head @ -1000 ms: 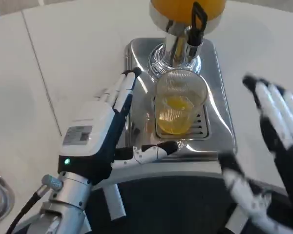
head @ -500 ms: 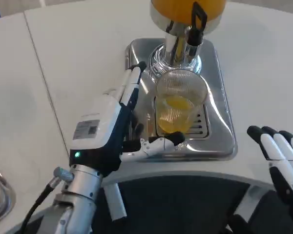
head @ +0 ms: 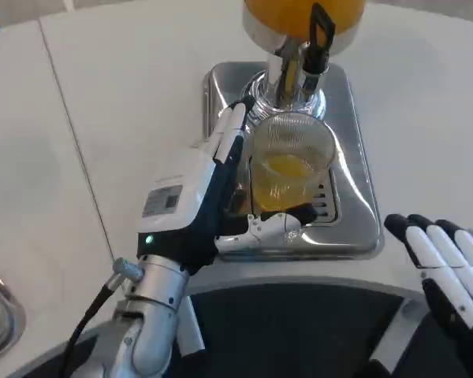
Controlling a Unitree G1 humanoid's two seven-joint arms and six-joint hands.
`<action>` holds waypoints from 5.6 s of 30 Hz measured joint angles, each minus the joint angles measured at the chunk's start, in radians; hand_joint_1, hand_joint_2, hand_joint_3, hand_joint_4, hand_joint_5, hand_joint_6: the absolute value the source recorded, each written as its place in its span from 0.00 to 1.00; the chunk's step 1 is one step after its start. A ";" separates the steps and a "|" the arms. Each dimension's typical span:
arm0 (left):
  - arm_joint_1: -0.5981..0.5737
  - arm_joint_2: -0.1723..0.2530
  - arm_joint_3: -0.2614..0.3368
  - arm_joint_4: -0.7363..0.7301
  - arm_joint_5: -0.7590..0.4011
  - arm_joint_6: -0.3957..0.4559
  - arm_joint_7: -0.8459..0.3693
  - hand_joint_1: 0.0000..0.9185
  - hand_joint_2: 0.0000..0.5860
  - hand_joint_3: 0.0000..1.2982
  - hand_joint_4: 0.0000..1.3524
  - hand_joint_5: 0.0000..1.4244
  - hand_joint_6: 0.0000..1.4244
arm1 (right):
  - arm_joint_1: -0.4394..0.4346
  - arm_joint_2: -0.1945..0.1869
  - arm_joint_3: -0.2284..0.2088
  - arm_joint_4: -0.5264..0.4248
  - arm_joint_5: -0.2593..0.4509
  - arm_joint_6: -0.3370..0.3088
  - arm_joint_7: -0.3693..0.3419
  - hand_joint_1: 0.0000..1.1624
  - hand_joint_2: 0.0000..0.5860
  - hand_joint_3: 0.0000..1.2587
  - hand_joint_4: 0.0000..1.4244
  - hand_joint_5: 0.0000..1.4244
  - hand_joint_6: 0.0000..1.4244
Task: Grasp the cup under the faucet to collect the drink, then remove the cup.
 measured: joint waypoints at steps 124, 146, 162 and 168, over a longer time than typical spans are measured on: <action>0.419 0.092 0.288 -0.572 -0.240 -0.017 -0.058 0.92 0.00 0.87 0.79 0.91 1.00 | -0.253 -0.118 -0.046 0.003 -0.023 0.117 0.245 0.25 0.77 0.00 0.00 0.00 0.01; 0.789 0.075 0.335 -0.890 -0.310 -0.243 -0.248 0.92 0.00 0.87 0.78 0.91 1.00 | -0.140 -0.191 -0.176 0.113 0.090 -0.207 0.024 0.09 0.97 0.00 0.00 0.00 0.00; 0.809 0.022 0.280 -0.910 -0.307 -0.292 -0.305 0.92 0.00 0.87 0.77 0.91 1.00 | -0.087 -0.156 -0.165 0.080 0.147 -0.256 0.049 0.07 0.97 0.00 0.00 0.00 0.00; 0.777 0.013 0.266 -0.909 -0.305 -0.295 -0.321 0.92 0.00 0.87 0.77 0.91 1.00 | -0.094 -0.143 -0.142 0.079 0.130 -0.251 0.051 0.07 0.97 0.00 0.00 0.00 0.00</action>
